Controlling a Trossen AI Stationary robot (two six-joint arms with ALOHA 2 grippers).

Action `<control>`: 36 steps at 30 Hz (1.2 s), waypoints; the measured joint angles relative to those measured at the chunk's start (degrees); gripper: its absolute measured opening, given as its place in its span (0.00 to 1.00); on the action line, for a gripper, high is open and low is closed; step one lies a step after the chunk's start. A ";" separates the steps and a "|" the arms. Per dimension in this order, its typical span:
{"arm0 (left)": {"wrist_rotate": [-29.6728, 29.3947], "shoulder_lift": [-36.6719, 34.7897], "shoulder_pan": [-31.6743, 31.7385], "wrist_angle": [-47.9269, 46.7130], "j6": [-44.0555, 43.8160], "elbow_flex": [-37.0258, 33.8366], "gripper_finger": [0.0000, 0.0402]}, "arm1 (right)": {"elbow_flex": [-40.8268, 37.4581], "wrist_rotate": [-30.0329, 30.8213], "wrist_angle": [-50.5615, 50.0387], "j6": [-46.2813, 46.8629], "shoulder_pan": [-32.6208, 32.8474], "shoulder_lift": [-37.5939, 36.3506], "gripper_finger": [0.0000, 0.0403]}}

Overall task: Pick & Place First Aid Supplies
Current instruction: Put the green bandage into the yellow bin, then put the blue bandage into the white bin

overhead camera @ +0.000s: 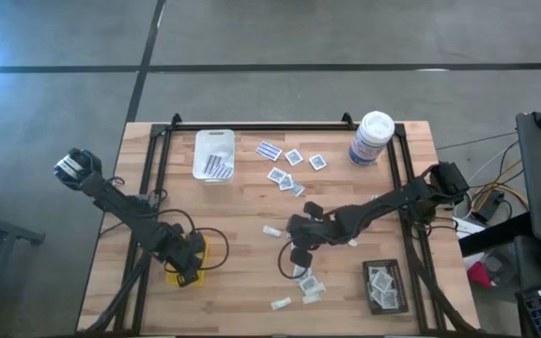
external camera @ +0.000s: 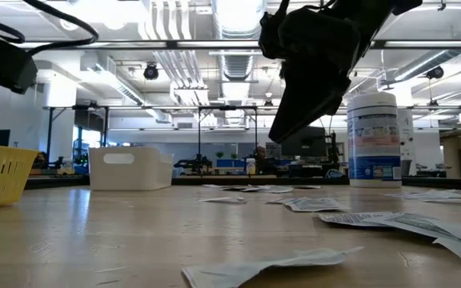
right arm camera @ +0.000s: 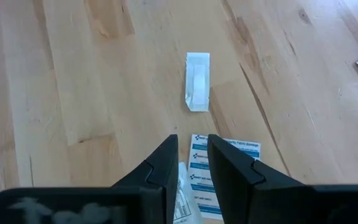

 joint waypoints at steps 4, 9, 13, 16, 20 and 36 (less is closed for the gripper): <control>0.99 0.00 0.00 1.08 -0.09 -0.91 0.00 | 0.00 0.02 0.00 0.00 -0.27 0.00 0.21; 1.99 0.00 0.02 1.34 0.17 -1.60 0.04 | 0.00 0.02 0.05 0.08 -0.32 0.02 0.18; 2.01 0.00 0.02 1.35 1.30 -1.69 0.12 | 0.00 0.02 0.07 0.50 -0.32 0.02 0.17; 2.03 0.00 0.02 1.35 1.73 -1.69 0.18 | 0.00 0.02 0.11 0.62 -0.32 0.02 0.17; 3.28 0.00 0.02 1.31 1.86 -1.57 0.26 | 0.00 0.02 0.24 0.94 -0.32 0.02 0.19; 11.17 -0.06 0.46 1.20 7.55 -1.50 0.31 | -0.34 -0.02 0.26 7.80 -0.28 0.04 0.20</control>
